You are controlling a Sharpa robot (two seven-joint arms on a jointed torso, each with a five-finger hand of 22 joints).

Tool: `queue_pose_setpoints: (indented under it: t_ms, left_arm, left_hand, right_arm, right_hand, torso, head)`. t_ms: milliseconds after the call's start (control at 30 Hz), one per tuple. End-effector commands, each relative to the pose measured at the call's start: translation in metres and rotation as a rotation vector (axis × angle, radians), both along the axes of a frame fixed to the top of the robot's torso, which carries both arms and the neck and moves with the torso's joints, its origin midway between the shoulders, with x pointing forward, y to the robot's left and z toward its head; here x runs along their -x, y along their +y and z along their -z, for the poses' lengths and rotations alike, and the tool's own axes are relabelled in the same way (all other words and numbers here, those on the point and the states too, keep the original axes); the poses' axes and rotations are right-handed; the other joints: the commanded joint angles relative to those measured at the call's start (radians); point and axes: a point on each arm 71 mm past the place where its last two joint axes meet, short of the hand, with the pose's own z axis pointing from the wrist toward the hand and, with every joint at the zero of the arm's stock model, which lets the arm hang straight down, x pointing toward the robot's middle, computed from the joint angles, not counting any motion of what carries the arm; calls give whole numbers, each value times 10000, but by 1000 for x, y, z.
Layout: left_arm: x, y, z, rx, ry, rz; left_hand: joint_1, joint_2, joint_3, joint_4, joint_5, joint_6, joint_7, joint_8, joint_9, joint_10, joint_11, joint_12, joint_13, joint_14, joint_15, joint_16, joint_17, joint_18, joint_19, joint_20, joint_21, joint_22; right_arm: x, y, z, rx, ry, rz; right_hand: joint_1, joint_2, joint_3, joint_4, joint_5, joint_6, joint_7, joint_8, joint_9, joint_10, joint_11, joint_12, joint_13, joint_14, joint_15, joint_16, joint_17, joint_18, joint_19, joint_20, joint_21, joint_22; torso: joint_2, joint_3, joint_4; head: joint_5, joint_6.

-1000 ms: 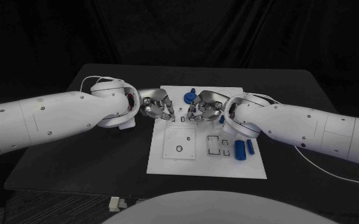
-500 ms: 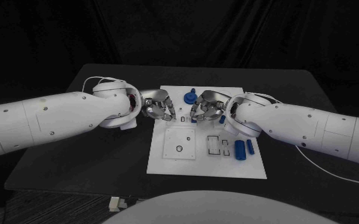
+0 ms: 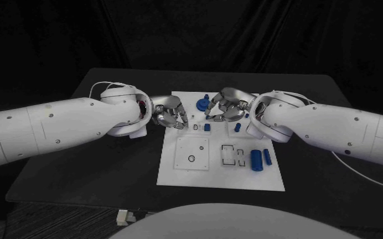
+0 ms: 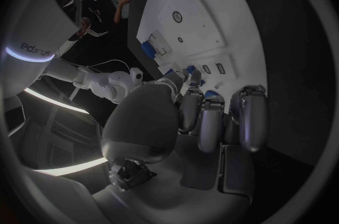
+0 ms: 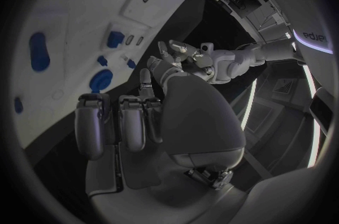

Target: Assemble the parts on the task board

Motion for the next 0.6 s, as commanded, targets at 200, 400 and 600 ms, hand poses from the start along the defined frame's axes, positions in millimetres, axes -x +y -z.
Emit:
queue_pose_setpoints:
  t_ms: [200,400,600]
  left_arm:
    - [1,-4,-1,212,-30,193]
    - [1,-4,-1,213,-24,198]
    - [2,-2,-1,229,-40,171]
  left_hand:
    - [-56,-37,152,-31,-94,44,-9,57,-22,-30,-66,-24,51,908,41,-42,2352,0,-44,-10,-44,2031]
    - [-46,-95,406,-196,-99,78,-13,99,-44,-40,-65,-34,38,911,36,-39,2356,1,-45,-15,-47,2030]
    - [-63,-110,496,-244,-88,101,-11,120,-50,-35,-56,-26,45,912,40,-38,2357,0,-44,-15,-46,2031]
  right_arm:
    - [2,16,-41,2427,-3477,-2743]
    - [4,34,-43,4529,-6273,-4872]
    - [9,46,-28,5324,-7567,-6098]
  right_hand:
    - [458,-39,-167,-93,462,48,-373,-410,-456,1050,-455,35,2634,1064,-325,79,2582,-131,990,-258,200,2596]
    - [649,-372,-177,284,-604,214,-852,-764,-837,1050,-772,35,2634,1075,-500,100,2634,-157,1040,-430,284,2629]
    - [736,-590,-262,555,-1113,294,-1102,-906,-995,1050,-874,35,2634,1075,-544,100,2634,-157,1040,-488,284,2629]
  torso:
    - [6,-3,2]
    - [-4,-10,0]
    - [2,-16,9]
  head:
    - [-54,-2]
    - [-52,-2]
    - [-31,-2]
